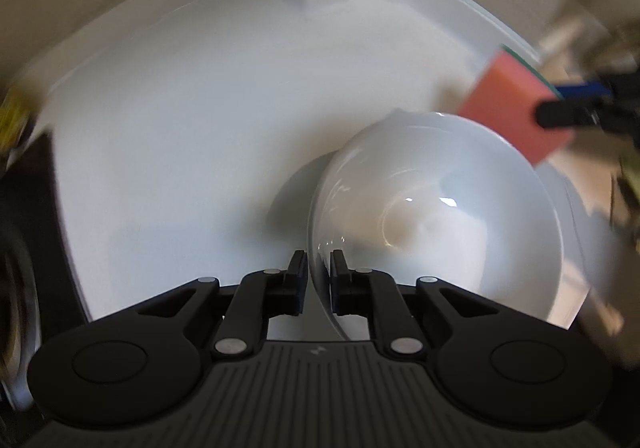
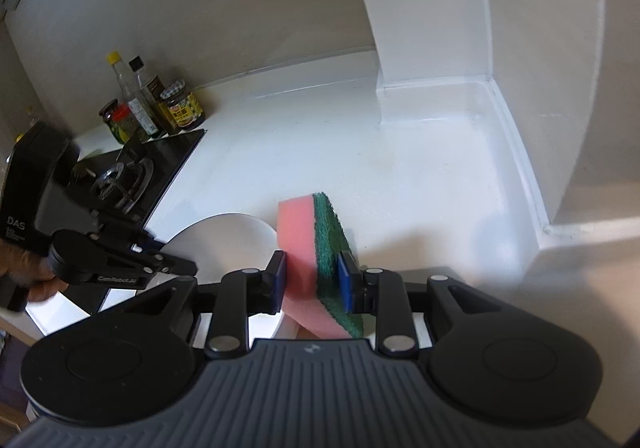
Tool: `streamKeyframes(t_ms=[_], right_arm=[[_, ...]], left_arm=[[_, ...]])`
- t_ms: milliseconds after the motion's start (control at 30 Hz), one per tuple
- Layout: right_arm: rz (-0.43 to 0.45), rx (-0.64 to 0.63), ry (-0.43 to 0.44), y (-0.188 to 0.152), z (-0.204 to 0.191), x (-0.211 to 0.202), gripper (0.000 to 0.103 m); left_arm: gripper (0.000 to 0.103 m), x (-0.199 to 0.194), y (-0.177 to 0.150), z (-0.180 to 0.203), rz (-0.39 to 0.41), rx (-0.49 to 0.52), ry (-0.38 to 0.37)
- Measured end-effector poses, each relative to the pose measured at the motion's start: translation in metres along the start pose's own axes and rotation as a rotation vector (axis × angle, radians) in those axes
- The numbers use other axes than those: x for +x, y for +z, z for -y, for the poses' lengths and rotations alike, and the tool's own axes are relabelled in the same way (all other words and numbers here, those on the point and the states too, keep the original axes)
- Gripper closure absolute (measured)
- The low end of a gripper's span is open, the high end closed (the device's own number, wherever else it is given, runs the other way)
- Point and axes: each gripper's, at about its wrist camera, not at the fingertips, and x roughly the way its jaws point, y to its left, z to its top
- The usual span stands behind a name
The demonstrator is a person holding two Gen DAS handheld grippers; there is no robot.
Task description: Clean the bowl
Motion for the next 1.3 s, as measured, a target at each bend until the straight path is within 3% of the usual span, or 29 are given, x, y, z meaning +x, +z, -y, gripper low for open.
streamKeyframes(t_ms=[67, 200, 267, 367, 433, 500, 567, 667, 800, 967, 1033, 1167, 1300], right_arm=[[-0.003, 0.010, 0.017, -0.005, -0.001, -0.003, 0.080], [-0.024, -0.045, 0.025, -0.005, -0.007, -0.003, 0.080], [-0.038, -0.055, 0.034, 0.001, -0.005, 0.000, 0.080], [-0.046, -0.081, 0.037, 0.010, -0.005, 0.009, 0.080], [-0.047, -0.107, 0.028, 0.016, -0.008, 0.015, 0.080], [-0.047, -0.117, 0.021, 0.020, -0.008, 0.020, 0.080], [-0.049, -0.112, 0.023, 0.022, -0.007, 0.021, 0.080], [-0.044, -0.098, 0.026, 0.019, -0.006, 0.018, 0.080], [-0.029, -0.093, 0.022, 0.011, -0.008, 0.013, 0.080], [-0.030, -0.093, 0.022, 0.003, -0.010, 0.005, 0.080], [-0.038, -0.108, 0.023, 0.002, -0.011, 0.002, 0.080], [-0.049, -0.110, 0.030, 0.009, -0.007, 0.004, 0.080], [-0.048, -0.135, 0.009, 0.017, -0.011, 0.014, 0.080]], left_arm=[[0.091, -0.003, -0.010, -0.002, 0.007, -0.055, -0.003], [0.092, -0.005, -0.016, 0.000, 0.024, 0.005, 0.015], [0.092, -0.004, -0.012, 0.005, 0.019, 0.106, 0.040], [0.093, 0.000, -0.002, 0.009, 0.014, 0.236, 0.020], [0.091, 0.003, 0.003, 0.014, 0.010, 0.378, -0.002], [0.090, 0.003, 0.006, 0.014, 0.002, 0.419, -0.019], [0.090, 0.003, 0.012, 0.009, -0.018, 0.366, -0.033], [0.090, -0.009, 0.009, 0.006, 0.000, 0.222, 0.007], [0.091, -0.026, -0.015, 0.005, 0.045, 0.016, 0.032], [0.091, -0.029, -0.035, -0.002, 0.083, -0.123, 0.019], [0.094, -0.029, -0.036, 0.002, 0.094, -0.105, 0.034], [0.095, -0.021, -0.023, 0.016, 0.096, 0.029, 0.055], [0.093, -0.013, -0.013, 0.030, 0.090, 0.226, 0.059]])
